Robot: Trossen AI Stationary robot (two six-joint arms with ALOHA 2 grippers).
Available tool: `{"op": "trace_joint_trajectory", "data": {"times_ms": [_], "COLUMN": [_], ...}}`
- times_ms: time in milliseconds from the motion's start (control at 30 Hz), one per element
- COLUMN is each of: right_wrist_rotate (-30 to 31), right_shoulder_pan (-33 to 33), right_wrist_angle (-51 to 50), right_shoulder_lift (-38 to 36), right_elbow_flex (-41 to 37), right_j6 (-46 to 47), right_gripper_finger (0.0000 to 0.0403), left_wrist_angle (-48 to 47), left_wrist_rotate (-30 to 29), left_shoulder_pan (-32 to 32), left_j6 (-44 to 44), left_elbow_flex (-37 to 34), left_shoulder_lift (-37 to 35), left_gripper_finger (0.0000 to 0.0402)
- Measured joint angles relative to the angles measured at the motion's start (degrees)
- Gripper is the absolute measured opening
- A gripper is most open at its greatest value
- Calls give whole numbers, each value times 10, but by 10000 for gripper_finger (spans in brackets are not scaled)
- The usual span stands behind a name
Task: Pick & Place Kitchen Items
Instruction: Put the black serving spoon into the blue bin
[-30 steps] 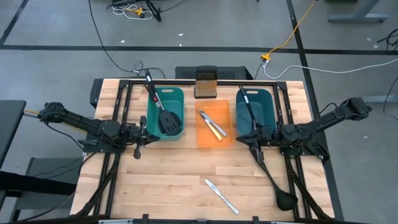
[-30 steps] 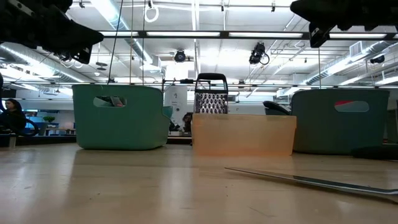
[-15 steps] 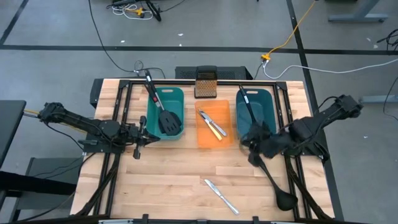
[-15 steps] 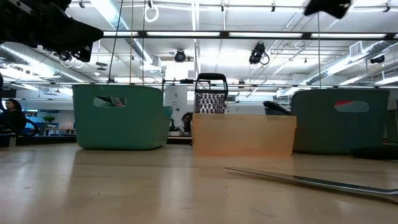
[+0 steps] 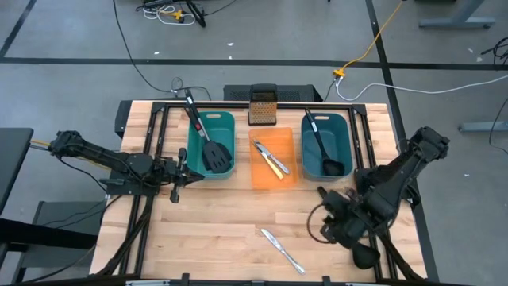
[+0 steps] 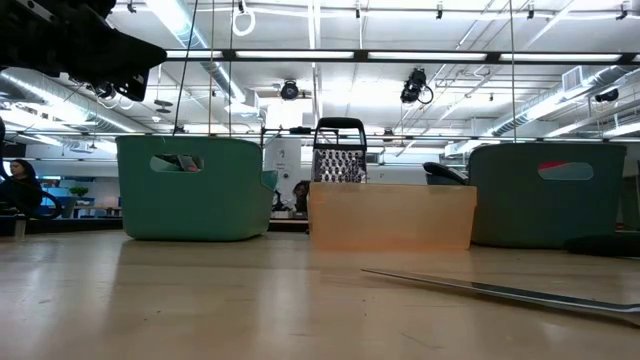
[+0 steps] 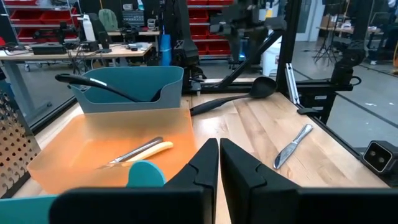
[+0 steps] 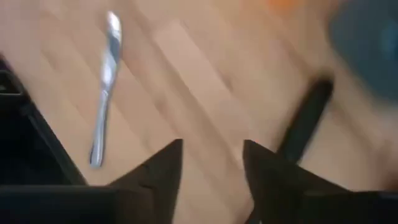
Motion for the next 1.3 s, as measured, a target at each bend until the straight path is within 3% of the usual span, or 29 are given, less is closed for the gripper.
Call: {"op": "trace_joint_trajectory", "data": {"times_ms": [67,200,500,1000,1300], "right_wrist_rotate": [-20,-62,-135,-133,-139], "right_shoulder_pan": [21,52,59,58,58], "right_wrist_angle": [-17,9,142,228,258], "right_shoulder_lift": [0,0,0,0,-1], "right_elbow_flex": [-19,-75,-206,-309,-342], "right_j6": [90,182,256,276,279], "right_gripper_finger": [217,259,283,233,160], "left_wrist_angle": [0,0,0,0,0], "left_wrist_rotate": [0,0,0,0,-2], "left_shoulder_pan": [0,0,0,0,0], "left_j6": [0,-1,-12,-10,-5], "left_elbow_flex": [0,0,0,0,0], "left_shoulder_lift": [0,0,0,1,1], "left_gripper_finger": [20,20,20,20,20]}}
